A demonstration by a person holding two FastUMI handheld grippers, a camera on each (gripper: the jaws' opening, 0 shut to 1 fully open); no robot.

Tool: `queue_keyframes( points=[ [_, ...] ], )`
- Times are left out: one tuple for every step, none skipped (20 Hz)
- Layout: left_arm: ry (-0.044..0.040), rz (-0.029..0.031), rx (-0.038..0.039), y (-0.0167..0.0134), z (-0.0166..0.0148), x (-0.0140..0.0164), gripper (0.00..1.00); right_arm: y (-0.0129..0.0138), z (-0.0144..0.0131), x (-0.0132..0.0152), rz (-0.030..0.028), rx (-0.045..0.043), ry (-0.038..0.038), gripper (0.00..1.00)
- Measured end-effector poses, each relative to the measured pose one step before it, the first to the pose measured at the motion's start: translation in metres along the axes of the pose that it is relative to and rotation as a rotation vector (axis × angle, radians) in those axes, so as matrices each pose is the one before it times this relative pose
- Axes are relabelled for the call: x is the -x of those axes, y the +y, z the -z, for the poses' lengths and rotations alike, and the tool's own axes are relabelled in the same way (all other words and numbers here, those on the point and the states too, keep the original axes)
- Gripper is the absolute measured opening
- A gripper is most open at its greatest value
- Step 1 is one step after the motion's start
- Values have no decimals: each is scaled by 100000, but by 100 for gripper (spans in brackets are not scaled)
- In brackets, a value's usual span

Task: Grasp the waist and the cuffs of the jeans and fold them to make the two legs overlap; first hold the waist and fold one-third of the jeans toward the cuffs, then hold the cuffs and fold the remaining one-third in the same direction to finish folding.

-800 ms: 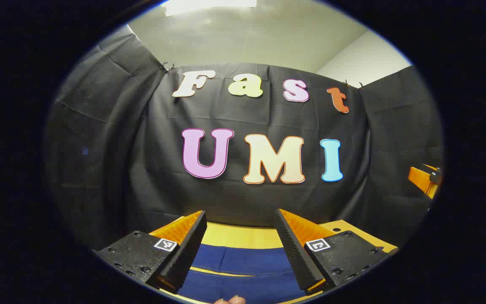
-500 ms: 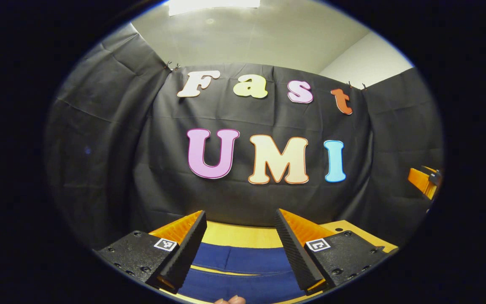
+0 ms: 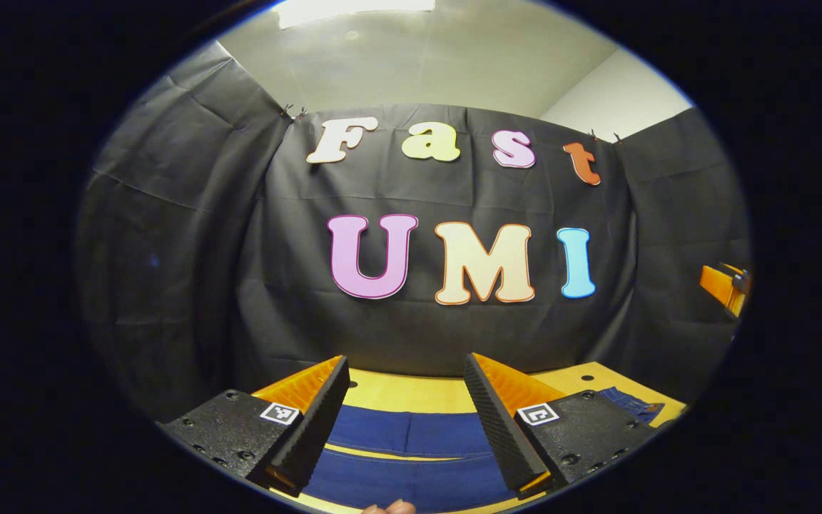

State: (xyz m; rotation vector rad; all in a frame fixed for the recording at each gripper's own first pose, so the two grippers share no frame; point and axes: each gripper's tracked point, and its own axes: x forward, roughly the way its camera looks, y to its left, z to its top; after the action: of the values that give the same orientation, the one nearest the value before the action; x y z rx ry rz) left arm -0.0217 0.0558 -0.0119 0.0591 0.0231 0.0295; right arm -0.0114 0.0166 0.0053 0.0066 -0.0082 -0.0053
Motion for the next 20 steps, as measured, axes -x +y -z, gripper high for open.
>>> queue_keyframes(
  points=[
    [1924, -58, -3056, 377, 626, -100, 92, -260, -16, 34, 256, 311, -333, 98],
    [2296, -580, -3093, 545, 913, 131, 92, -387, 220, -73, 608, 279, 171, 98],
    [908, 691, -2286, 188, 535, 113, 92, -179, 392, -35, -5, 168, 713, 98],
    [836, 1257, -2894, 51, 396, 211, 95, -140, 473, 13, 265, 264, 518, 96],
    [1432, 1252, -4156, 238, 673, 111, 95, -251, 382, 19, 421, 146, 651, 96],
    [2249, 1767, -5302, 252, 1173, 73, 98, -225, 569, 86, 144, -60, 900, 96],
    [2607, 1363, -5711, 295, 1060, 212, 100, -124, 418, 78, 68, -61, 851, 96],
    [2660, 1275, -5707, 368, 1174, 338, 94, 5, 445, 162, -149, 103, 390, 98],
    [2370, 995, -5254, 356, 1064, 243, 95, -159, 242, 148, 301, 131, 146, 98],
    [2187, 1134, -3774, 85, 1218, 75, 95, -209, 535, 149, 388, -83, 611, 96],
    [3192, 534, -3763, 101, 1439, 18, 94, -13, 439, 87, 130, -213, 858, 98],
    [3792, 914, -4588, 176, 1761, 57, 94, -69, 584, 194, 345, 12, 1197, 98],
    [3158, 354, -5797, 133, 1694, 105, 94, -192, 511, 110, 740, 642, 1325, 98],
    [3026, 797, -6173, 162, 1512, 253, 94, -227, 449, 145, 578, 1130, 850, 98],
    [2498, 1596, -5319, -63, 1283, -39, 94, -316, 288, 238, 721, 1782, 757, 98],
    [2958, 2615, -4261, -411, 1519, -51, 95, -291, 264, 205, 574, 1769, 440, 98],
    [3937, 2878, -2878, -493, 1258, -81, 95, -388, -15, 195, 712, 1236, -1, 98],
    [2643, 2283, -2575, -684, 1122, -126, 94, -421, 63, 290, 839, 595, 252, 98],
    [1647, 1829, -3130, -542, 702, -255, 95, -319, 130, 149, 645, -126, 464, 98],
    [1116, 2047, -3607, -601, 733, -301, 95, -375, 306, 209, 647, -385, 681, 98]
  ],
)
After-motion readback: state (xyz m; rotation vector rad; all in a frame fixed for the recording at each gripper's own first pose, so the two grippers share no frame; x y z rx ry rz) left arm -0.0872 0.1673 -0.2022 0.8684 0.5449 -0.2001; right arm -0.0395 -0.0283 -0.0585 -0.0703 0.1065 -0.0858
